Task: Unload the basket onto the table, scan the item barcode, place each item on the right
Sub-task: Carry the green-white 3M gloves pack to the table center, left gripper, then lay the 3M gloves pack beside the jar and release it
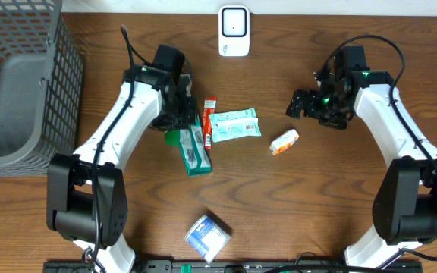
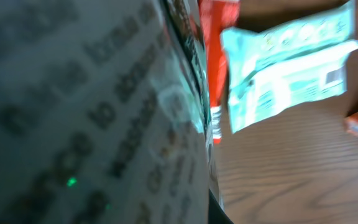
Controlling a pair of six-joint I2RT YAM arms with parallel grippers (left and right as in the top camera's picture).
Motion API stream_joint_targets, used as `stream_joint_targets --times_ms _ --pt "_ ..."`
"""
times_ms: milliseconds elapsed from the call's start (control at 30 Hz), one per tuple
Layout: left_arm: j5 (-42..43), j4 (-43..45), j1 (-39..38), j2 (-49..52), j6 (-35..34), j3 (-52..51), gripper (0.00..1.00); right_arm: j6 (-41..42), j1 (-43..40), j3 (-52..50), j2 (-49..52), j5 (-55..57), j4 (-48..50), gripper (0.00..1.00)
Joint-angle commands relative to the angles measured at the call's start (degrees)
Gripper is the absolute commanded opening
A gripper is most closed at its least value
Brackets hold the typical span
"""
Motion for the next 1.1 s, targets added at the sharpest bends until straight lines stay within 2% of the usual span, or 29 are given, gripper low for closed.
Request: stream_joint_targets --times_ms 0,333,367,467,533,833,900,1067 --pt "-0.63 0.90 0.09 0.76 0.76 -3.28 0.07 -0.76 -0.35 1.01 -0.90 -0.22 -0.07 0.99" --pt "-0.57 4.48 0.09 0.74 0.70 -4.76 0.08 -0.76 -0.35 1.01 -0.90 -0.22 -0.07 0.99" --pt "-0.57 4.33 0.09 0.74 0.72 -4.76 0.14 -0.76 -0.35 1.01 -0.90 -0.22 -0.07 0.99" --pt "-0.57 4.28 0.15 0.63 0.72 -4.55 0.53 -0.76 -0.35 1.01 -0.90 -0.22 -0.07 0.99" --pt "-0.57 3.87 0.55 0.17 0.72 -3.61 0.63 -0.76 -0.35 1.01 -0.90 -0.22 -0.07 0.99" --pt "-0.57 3.41 5.01 -7.19 0.70 3.32 0.64 -0.76 -0.35 1.01 -0.90 -0.22 -0.07 0.99" --pt "-0.59 4.42 5.70 -9.77 0.70 3.43 0.70 -0.76 -0.35 1.01 -0.90 -0.22 -0.07 0.99" --pt "-1.73 5.86 6.14 -13.75 0.72 3.43 0.71 -0.76 -0.35 1.01 -0.90 -0.22 -0.07 0.99"
